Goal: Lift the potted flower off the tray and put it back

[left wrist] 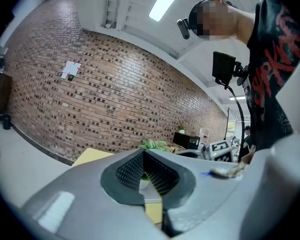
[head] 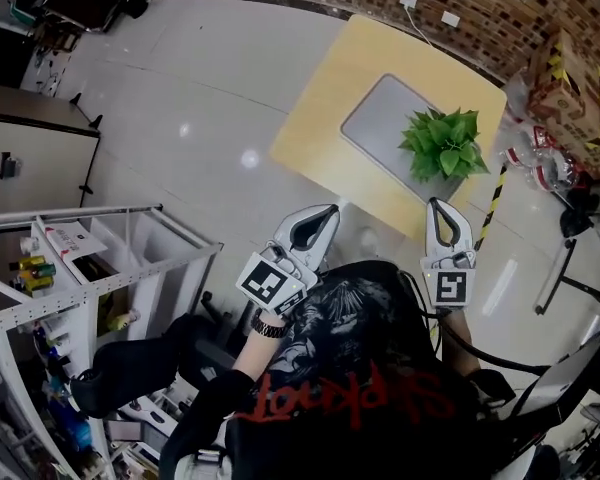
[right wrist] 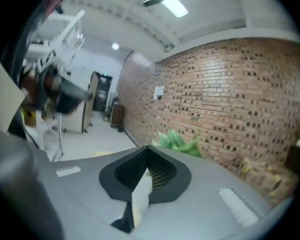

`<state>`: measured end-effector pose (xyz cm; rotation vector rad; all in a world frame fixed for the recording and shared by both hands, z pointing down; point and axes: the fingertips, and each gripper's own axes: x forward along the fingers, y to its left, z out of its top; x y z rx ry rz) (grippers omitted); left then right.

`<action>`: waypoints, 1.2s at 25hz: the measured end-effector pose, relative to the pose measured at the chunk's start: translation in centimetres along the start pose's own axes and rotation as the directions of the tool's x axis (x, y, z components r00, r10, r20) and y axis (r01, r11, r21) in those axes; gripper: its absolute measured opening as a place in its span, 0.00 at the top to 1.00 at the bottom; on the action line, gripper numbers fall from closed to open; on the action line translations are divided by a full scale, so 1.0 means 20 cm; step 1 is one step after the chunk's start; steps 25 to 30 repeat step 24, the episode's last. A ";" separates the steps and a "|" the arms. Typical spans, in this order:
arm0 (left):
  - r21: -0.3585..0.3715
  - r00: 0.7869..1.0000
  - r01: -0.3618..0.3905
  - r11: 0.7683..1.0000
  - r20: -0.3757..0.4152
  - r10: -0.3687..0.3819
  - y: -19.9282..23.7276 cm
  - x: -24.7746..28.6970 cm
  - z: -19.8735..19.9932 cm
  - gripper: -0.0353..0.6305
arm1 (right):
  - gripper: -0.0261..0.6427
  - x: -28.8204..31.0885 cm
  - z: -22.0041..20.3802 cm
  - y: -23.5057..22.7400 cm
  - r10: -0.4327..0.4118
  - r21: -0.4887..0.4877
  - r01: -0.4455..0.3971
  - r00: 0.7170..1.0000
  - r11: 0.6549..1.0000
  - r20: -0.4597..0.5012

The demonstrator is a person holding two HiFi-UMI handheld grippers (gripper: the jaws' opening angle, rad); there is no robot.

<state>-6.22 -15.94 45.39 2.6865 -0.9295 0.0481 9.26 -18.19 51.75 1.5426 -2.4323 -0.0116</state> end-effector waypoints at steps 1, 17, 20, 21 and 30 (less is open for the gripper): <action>0.000 1.000 0.014 1.000 -0.001 -0.014 -0.01 0.01 0.00 0.94 | 0.96 -0.01 0.14 0.08 0.049 0.076 -0.052 0.997 0.996 0.051; -0.064 0.996 -0.083 0.994 0.040 0.086 0.01 -0.09 -0.03 0.94 | 0.96 0.10 0.38 0.31 0.279 0.180 -0.305 0.947 0.935 0.156; -0.177 0.975 -0.177 0.968 0.102 0.197 0.14 -0.27 0.00 0.94 | 0.96 0.21 0.32 0.38 0.345 0.206 -0.368 0.928 0.907 0.141; -0.231 0.963 -0.194 0.953 0.142 0.230 0.19 -0.33 0.02 0.94 | 0.96 0.25 0.28 0.42 0.365 0.222 -0.386 0.922 0.895 0.132; -0.344 0.919 -0.234 0.910 0.227 0.322 0.35 -0.50 0.05 0.94 | 0.96 0.39 0.19 0.51 0.410 0.276 -0.423 0.906 0.863 0.106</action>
